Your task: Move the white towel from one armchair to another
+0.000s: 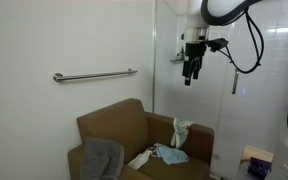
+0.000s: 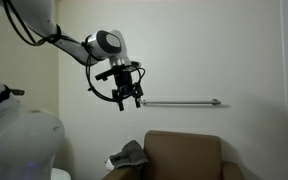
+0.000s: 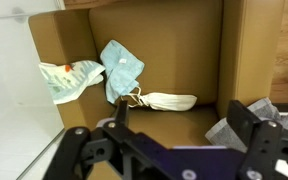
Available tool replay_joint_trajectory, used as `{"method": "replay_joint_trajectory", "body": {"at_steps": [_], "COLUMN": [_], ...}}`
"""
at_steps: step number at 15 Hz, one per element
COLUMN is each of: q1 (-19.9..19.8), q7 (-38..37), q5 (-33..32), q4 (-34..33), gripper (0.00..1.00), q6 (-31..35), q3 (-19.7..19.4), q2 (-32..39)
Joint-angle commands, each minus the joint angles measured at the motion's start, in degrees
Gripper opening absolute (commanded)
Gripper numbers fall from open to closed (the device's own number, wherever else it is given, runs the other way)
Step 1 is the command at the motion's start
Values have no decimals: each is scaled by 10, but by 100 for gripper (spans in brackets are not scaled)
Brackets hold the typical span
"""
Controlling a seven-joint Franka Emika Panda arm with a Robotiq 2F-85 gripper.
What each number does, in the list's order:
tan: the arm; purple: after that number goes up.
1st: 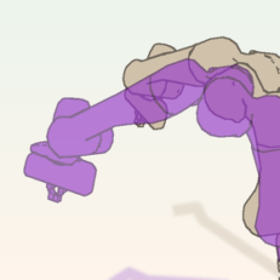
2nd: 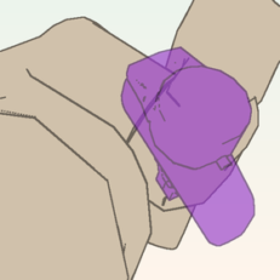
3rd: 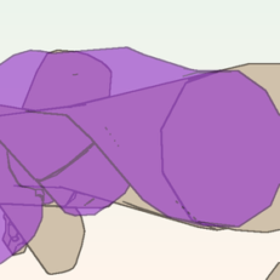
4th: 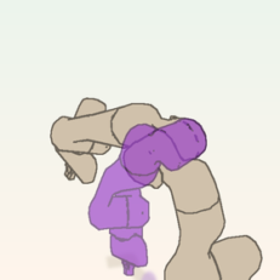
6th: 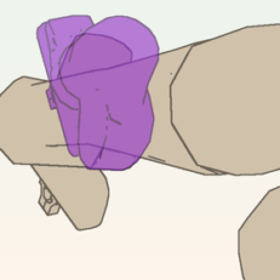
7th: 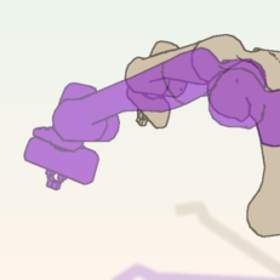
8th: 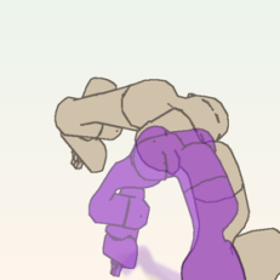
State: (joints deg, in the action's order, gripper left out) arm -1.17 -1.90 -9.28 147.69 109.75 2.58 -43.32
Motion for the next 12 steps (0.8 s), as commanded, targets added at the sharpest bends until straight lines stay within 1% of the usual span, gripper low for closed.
{"method": "replay_joint_trajectory", "body": {"at_steps": [1,3,6,8,12], "q1": [1,-16,-45,-68,-99], "q7": [-46,-63,-65,-53,-9], "q5": [9,-4,-20,-26,-8], "q4": [-68,-113,-179,-225,-324], "gripper": [100,100,100,100,100], "q6": [-16,-17,-27,-33,-44], "q3": [24,21,-6,-34,-114], "q2": [46,87,157,212,323]}}
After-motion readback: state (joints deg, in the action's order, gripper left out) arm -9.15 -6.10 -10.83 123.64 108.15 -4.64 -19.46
